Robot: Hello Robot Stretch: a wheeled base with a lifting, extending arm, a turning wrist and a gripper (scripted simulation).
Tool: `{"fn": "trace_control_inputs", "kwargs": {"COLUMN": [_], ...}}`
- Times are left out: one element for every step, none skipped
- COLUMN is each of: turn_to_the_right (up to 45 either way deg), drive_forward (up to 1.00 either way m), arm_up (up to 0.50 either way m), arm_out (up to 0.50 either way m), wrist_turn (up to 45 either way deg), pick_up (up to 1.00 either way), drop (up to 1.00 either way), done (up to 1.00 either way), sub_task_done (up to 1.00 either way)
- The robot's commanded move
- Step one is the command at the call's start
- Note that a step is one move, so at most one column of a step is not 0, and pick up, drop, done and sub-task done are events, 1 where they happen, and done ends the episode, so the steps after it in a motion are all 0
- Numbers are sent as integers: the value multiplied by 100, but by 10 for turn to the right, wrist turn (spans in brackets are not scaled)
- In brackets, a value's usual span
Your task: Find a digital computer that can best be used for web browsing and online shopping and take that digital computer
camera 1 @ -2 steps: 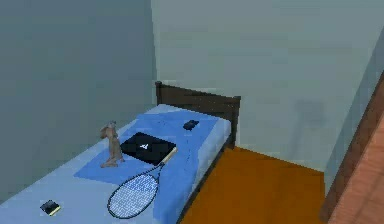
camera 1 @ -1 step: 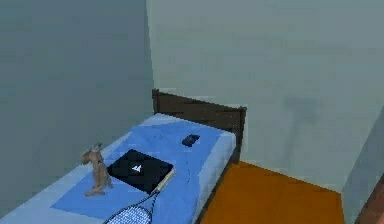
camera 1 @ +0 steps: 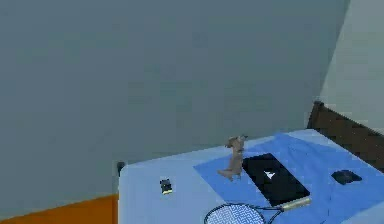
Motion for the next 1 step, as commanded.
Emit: {"fn": "trace_control_inputs", "kwargs": {"turn_to_the_right": [-450], "drive_forward": [0], "arm_up": [0], "arm_out": [0], "wrist_turn": [0], "pick_up": [0], "drop": [0], "done": [0], "sub_task_done": [0]}}
